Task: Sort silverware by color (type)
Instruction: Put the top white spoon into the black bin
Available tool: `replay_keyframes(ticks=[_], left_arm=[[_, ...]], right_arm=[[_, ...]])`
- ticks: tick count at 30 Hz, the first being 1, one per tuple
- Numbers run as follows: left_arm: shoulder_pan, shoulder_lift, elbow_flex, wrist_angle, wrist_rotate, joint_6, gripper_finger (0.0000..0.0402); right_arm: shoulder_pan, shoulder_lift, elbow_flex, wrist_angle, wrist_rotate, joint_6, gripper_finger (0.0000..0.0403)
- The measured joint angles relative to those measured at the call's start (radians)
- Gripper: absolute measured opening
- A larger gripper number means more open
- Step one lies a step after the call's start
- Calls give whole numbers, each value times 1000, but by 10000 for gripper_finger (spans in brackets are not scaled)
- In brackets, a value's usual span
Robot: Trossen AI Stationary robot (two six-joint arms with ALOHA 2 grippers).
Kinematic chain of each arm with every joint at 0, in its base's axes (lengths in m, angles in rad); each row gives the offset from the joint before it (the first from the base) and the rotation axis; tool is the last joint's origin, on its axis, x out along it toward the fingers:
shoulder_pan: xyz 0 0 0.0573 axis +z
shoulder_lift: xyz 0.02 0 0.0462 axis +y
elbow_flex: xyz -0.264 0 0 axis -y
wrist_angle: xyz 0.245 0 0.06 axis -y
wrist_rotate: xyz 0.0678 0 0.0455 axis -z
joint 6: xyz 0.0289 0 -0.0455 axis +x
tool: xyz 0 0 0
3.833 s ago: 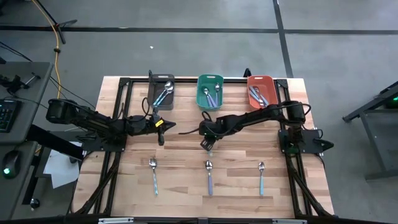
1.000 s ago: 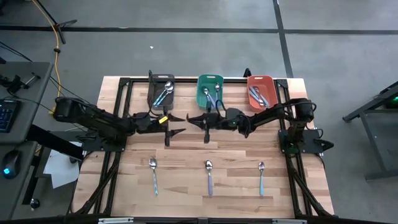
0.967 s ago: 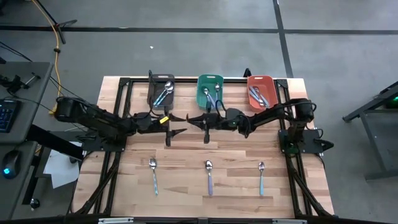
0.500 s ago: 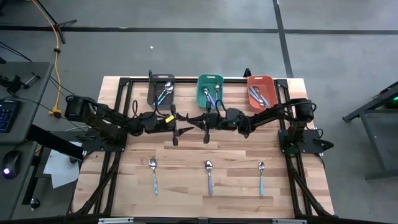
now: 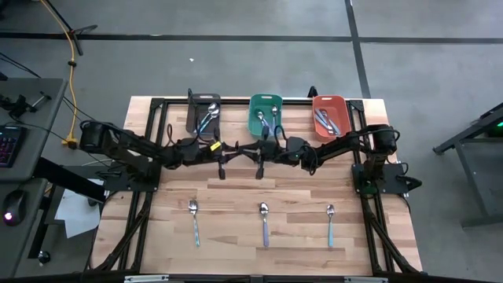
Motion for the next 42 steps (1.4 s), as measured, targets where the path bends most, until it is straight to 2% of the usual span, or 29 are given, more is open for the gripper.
replay_keyframes(ticks=[4, 7, 9, 13, 17, 19, 21, 25, 31, 37, 42], left_arm=[[41, -67, -1, -143, -22, -3, 12], [86, -159, 2, -331, -50, -16, 12], [128, -237, 28, -527, -68, -38, 12], [244, -350, 160, -975, -125, -67, 12], [379, -342, 340, -1313, -122, -100, 12], [434, -308, 400, -1377, -93, -117, 12], [484, -273, 431, -1429, -82, -110, 12], [580, -171, 475, -1473, -67, -101, 12], [694, -49, 501, -1525, -54, -100, 12], [764, 41, 501, -1489, 11, -81, 12], [798, 101, 501, -1470, 15, -63, 12]], right_arm=[[-4, -14, 0, -25, 112, -13, 78], [-9, -52, 0, -102, 187, -14, 102], [-13, -87, 0, -188, 205, -14, 107], [-14, -156, 0, -353, 206, -11, 93], [-12, -202, 0, -466, 205, -18, 46], [-12, -213, 0, -503, 205, -30, 16], [-10, -214, 0, -527, 205, -38, 6], [-9, -214, 0, -571, 205, -37, 14], [0, -214, -23, -585, 205, -37, 3], [2, -214, -35, -585, 205, -28, 1], [2, -214, -35, -585, 205, -26, 0]])
